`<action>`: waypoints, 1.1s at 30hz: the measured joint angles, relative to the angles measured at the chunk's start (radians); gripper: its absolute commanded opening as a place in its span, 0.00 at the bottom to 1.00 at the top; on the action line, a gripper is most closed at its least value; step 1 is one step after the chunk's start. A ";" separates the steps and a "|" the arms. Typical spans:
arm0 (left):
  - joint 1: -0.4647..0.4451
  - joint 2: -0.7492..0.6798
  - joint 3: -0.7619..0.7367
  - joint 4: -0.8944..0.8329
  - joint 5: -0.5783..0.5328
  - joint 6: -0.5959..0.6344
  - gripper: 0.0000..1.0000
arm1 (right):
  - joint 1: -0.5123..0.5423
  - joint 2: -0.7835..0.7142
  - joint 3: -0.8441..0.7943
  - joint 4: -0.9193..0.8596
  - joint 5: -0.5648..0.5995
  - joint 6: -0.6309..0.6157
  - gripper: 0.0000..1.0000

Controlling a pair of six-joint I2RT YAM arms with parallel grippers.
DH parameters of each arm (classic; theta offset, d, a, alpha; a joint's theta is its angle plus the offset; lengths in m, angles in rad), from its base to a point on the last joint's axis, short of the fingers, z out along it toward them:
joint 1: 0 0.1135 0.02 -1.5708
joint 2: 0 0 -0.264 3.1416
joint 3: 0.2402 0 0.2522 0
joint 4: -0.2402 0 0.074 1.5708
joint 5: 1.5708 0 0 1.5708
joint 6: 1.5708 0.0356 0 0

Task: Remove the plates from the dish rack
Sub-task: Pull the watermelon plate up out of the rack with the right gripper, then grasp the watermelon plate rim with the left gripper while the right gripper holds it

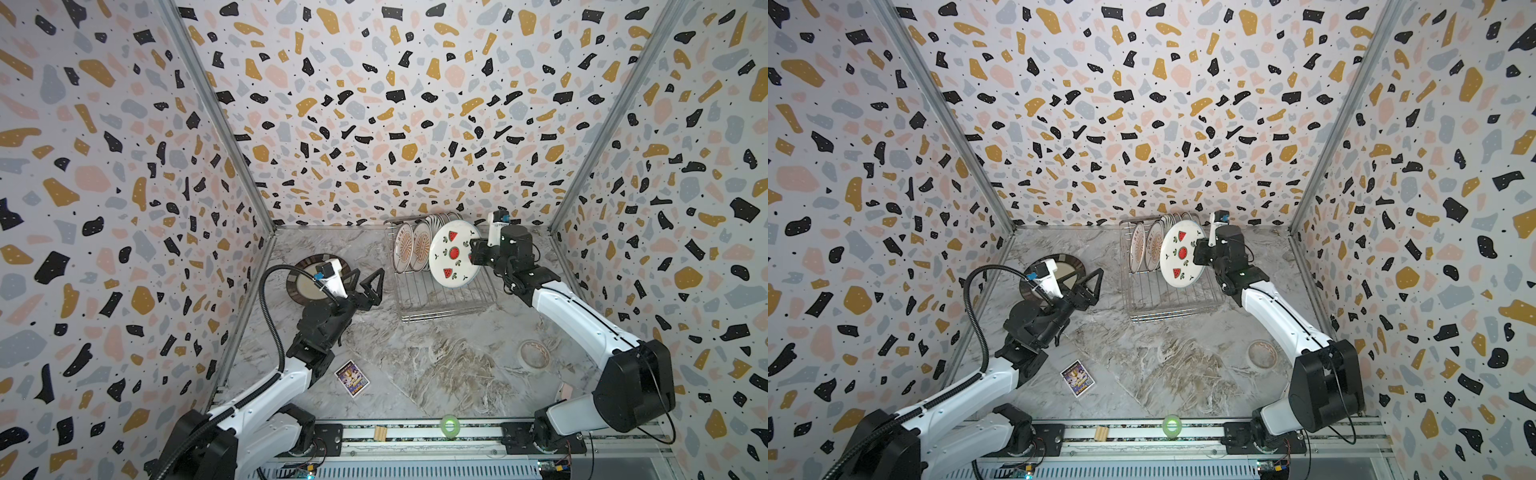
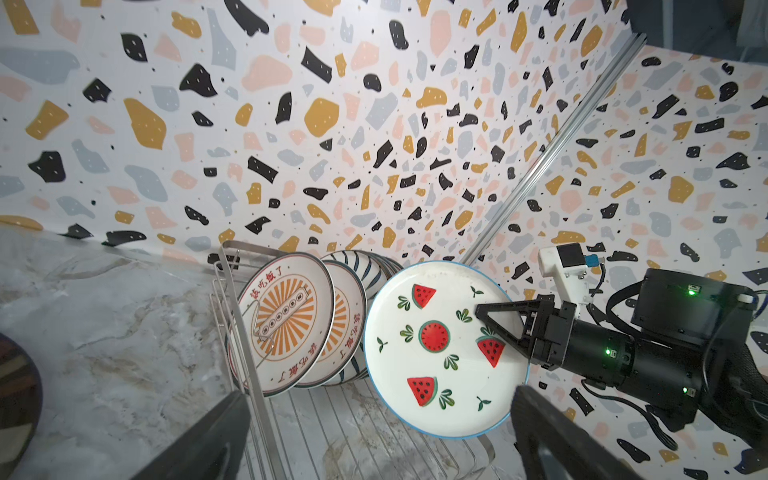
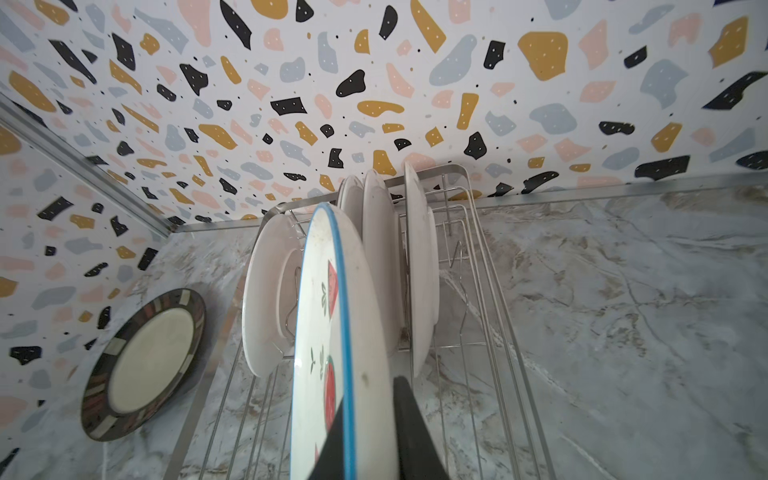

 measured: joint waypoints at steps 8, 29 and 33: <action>-0.035 0.030 0.019 0.002 0.051 0.004 1.00 | -0.114 -0.003 -0.140 0.144 -0.278 0.135 0.10; -0.087 0.314 0.102 0.162 0.171 -0.119 0.95 | -0.118 -0.080 -0.235 0.419 -0.572 0.296 0.09; -0.095 0.369 0.109 0.227 0.158 -0.180 0.91 | -0.117 -0.056 -0.247 0.479 -0.636 0.332 0.09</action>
